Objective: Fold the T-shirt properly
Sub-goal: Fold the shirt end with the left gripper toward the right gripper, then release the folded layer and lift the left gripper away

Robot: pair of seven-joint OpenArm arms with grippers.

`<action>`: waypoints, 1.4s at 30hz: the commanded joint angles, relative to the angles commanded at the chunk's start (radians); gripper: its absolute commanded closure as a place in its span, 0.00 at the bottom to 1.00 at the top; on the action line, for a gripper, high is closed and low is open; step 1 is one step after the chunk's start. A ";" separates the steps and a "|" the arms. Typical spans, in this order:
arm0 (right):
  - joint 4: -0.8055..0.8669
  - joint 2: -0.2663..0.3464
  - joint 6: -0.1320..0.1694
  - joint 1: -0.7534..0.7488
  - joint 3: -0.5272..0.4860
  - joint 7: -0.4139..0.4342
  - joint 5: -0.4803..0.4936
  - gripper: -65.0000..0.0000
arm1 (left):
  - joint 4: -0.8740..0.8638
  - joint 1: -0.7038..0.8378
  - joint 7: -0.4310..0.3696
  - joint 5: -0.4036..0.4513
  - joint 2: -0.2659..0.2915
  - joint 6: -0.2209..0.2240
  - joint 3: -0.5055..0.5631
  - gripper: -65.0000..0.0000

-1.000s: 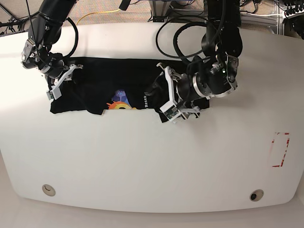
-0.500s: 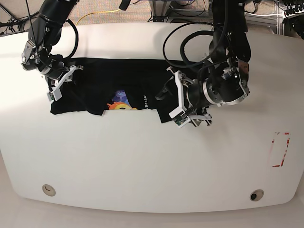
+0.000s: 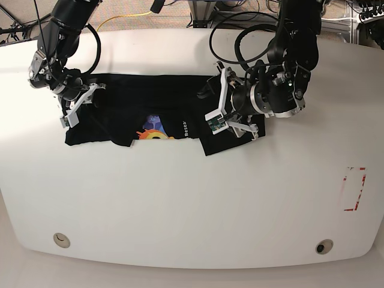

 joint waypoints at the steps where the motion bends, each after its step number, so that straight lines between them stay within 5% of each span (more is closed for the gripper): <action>1: 0.000 0.000 0.000 0.000 0.000 0.000 0.000 0.74 | -0.011 0.000 0.000 0.032 0.009 0.000 0.028 0.40; 7: -0.003 -0.002 0.000 0.000 -0.002 0.000 0.000 0.74 | -0.121 -0.029 -0.023 0.215 0.057 0.000 0.144 0.40; 19: -0.003 -0.002 0.000 -0.006 0.003 0.000 0.000 0.74 | -0.178 -0.043 -0.100 0.334 0.064 0.000 0.183 0.41; 21: -0.003 -0.002 0.000 -0.006 0.003 0.000 0.000 0.74 | -0.178 -0.043 -0.103 0.345 0.064 0.000 0.187 0.47; 29: -0.003 -0.002 0.000 -0.006 0.003 0.000 0.000 0.74 | -0.176 -0.043 -0.107 0.344 0.064 0.000 0.180 0.96; 42: -0.003 -0.002 0.000 -0.008 0.003 0.000 0.000 0.74 | -0.071 0.002 -0.132 0.342 0.083 0.000 0.115 1.00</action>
